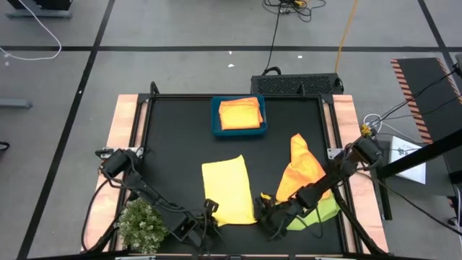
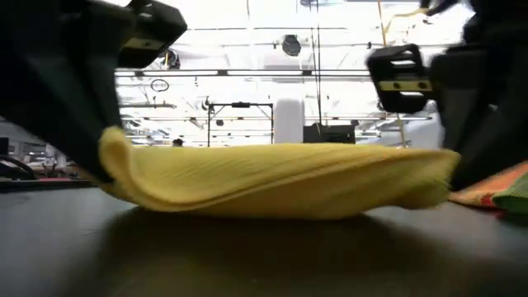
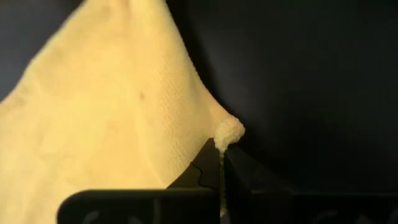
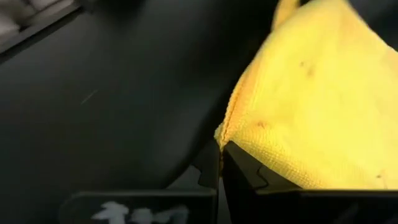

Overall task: Fold microfiber towels
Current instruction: Fold the yellow microfiber towel

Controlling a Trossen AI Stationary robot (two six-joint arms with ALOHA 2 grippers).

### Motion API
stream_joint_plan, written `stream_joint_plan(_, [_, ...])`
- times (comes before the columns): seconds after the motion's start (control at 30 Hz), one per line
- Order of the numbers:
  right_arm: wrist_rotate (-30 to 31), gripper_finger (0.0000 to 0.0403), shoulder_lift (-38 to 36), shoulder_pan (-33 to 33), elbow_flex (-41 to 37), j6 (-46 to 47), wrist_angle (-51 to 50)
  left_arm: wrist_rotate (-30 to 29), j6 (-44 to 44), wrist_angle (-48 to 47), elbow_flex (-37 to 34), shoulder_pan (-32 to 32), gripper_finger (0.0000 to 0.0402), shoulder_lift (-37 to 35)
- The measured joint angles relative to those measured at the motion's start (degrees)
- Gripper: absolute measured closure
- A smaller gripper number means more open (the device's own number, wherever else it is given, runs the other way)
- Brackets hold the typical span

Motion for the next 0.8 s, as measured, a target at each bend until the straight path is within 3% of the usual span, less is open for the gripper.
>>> stream_joint_plan(0.23, [0.2, 0.0403, -4.11, -2.74, -0.22, 0.08, 0.02, -2.87, -3.98, 2.26, -5.84, -1.87, 0.04, -2.93])
stream_joint_plan(0.4, [0.14, 0.0403, -6.52, -5.11, -1.48, 3.83, -0.89, -7.33, -4.46, 12.15, -17.14, -2.95, 0.0401, -11.78])
stream_joint_plan(0.6, [-2.71, 0.0403, -4.93, -5.7, -1.48, 5.97, 0.45, -4.17, -4.15, 29.45, -30.77, -1.67, 0.0401, -20.85])
stream_joint_plan(0.7, [-2.48, 0.0403, -4.08, -5.97, -1.48, 4.67, 2.0, -3.34, -3.57, 32.99, -33.26, -1.47, 0.0401, -22.15])
stream_joint_plan(0.8, [1.4, 0.0403, -4.3, -7.32, -1.48, 2.3, 3.79, -5.38, -2.92, 32.28, -34.0, -1.4, 0.0401, -22.86])
